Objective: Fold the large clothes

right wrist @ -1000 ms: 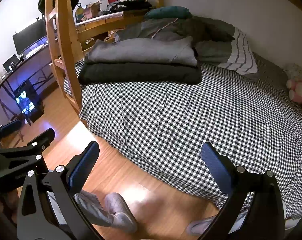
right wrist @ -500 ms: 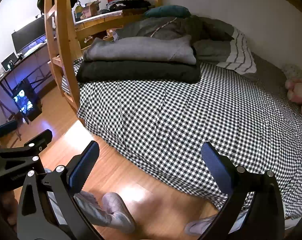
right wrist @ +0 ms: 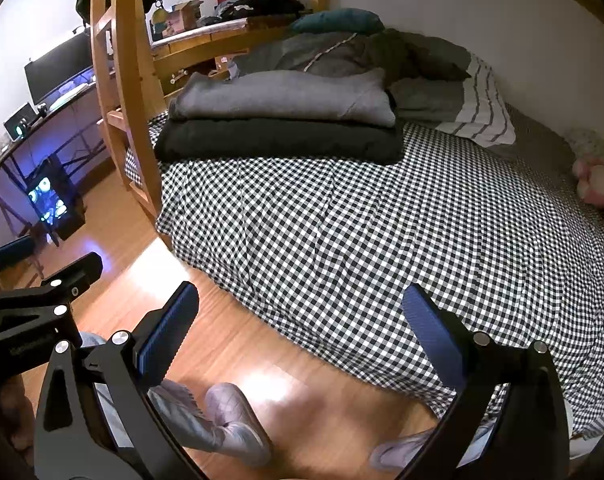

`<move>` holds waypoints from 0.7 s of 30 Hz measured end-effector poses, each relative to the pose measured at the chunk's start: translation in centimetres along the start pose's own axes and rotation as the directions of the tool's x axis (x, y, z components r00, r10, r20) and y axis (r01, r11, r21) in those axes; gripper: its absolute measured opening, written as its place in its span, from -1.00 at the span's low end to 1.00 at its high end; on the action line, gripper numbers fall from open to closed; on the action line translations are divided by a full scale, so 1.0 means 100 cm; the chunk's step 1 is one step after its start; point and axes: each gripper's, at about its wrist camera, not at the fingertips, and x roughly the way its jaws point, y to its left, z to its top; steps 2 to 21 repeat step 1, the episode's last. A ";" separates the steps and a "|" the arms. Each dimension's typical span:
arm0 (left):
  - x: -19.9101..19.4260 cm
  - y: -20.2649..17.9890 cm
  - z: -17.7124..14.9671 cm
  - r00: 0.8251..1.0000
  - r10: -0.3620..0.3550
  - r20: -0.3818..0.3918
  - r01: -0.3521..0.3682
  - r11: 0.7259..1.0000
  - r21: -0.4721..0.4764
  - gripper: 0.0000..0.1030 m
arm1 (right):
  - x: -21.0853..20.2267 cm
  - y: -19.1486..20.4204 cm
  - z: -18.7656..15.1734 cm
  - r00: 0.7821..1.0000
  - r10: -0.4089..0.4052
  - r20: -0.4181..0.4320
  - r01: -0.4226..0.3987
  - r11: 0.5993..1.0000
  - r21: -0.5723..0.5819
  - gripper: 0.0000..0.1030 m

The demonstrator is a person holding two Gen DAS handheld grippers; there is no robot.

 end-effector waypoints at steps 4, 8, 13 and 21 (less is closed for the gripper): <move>0.000 0.000 0.000 1.000 -0.004 -0.001 0.004 1.000 0.001 0.89 | 0.000 0.000 0.000 1.000 0.000 0.001 0.000 1.000 0.000 0.94; 0.000 0.000 0.000 1.000 -0.004 -0.001 0.004 1.000 0.001 0.89 | 0.000 0.000 0.000 1.000 0.000 0.001 0.000 1.000 0.000 0.94; 0.000 0.000 0.000 1.000 -0.004 -0.001 0.004 1.000 0.001 0.89 | 0.000 0.000 0.000 1.000 0.000 0.001 0.000 1.000 0.000 0.94; 0.000 0.000 0.000 1.000 -0.004 -0.001 0.004 1.000 0.001 0.89 | 0.000 0.000 0.000 1.000 0.000 0.001 0.000 1.000 0.000 0.94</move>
